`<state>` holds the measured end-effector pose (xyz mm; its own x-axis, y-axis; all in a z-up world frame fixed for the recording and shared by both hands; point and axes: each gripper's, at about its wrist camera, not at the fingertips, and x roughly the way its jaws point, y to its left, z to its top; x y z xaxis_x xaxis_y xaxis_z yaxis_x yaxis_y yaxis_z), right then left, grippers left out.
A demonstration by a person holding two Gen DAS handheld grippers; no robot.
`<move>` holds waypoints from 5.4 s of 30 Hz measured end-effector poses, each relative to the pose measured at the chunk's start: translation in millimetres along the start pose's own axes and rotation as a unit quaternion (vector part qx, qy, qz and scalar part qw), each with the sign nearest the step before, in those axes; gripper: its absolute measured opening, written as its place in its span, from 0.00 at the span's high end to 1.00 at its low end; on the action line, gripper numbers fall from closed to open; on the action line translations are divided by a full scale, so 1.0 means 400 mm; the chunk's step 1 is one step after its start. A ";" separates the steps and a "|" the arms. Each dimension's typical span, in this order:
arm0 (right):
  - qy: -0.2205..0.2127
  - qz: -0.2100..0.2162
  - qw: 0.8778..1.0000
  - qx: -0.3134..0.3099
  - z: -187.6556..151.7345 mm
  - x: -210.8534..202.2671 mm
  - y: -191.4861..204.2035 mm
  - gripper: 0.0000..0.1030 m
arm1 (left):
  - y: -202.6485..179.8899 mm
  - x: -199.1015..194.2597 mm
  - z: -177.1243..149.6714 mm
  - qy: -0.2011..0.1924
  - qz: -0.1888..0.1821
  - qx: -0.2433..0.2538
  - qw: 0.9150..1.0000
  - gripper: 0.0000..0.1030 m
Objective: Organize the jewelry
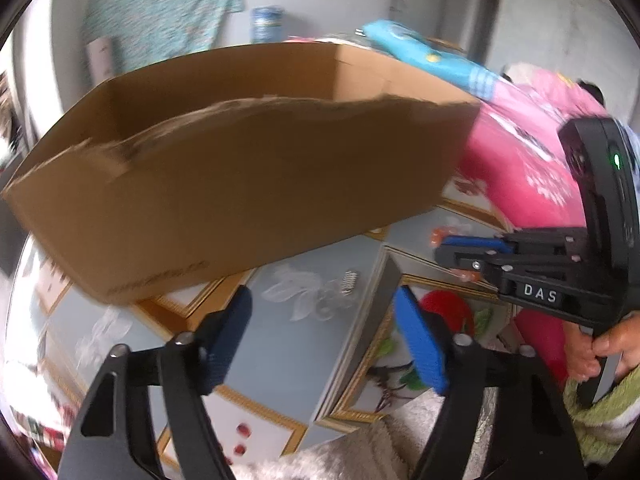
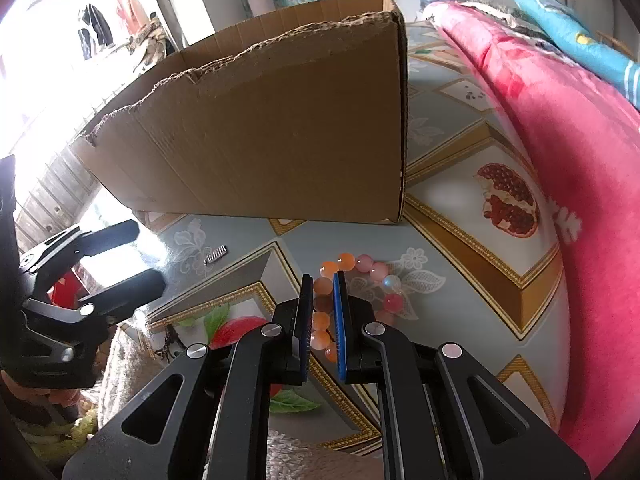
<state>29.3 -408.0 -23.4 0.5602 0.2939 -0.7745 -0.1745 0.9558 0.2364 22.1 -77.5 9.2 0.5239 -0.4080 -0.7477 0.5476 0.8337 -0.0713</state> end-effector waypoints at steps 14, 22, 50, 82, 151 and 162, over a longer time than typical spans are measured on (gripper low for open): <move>-0.003 0.012 1.000 -0.001 -0.005 -0.007 -0.019 0.92 | -0.032 0.075 0.021 0.036 0.006 0.070 0.997 0.78; -0.003 0.013 1.000 0.000 -0.007 -0.007 -0.021 0.92 | -0.056 0.092 0.034 0.037 0.010 0.097 0.995 0.96; -0.004 0.015 1.000 0.000 -0.001 -0.010 -0.032 0.92 | -0.007 0.079 0.042 0.054 -0.024 0.021 0.998 0.82; -0.010 0.009 1.000 0.011 -0.003 -0.012 -0.029 0.93 | -0.011 0.004 0.043 0.009 -0.015 0.042 0.999 0.96; -0.017 0.071 0.997 -0.034 0.418 -0.129 -0.093 0.80 | 0.227 0.277 0.532 0.202 -0.175 -0.050 0.962 0.96; -0.027 0.072 0.997 0.013 0.387 -0.143 -0.173 0.79 | 0.232 0.375 0.531 0.238 -0.145 -0.064 0.958 0.79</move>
<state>134.9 -490.6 95.4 0.5731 0.4265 -0.6997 -0.2358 0.9036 0.3577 289.9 -140.4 30.6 -0.0125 -0.4387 -0.8986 0.5251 0.7619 -0.3793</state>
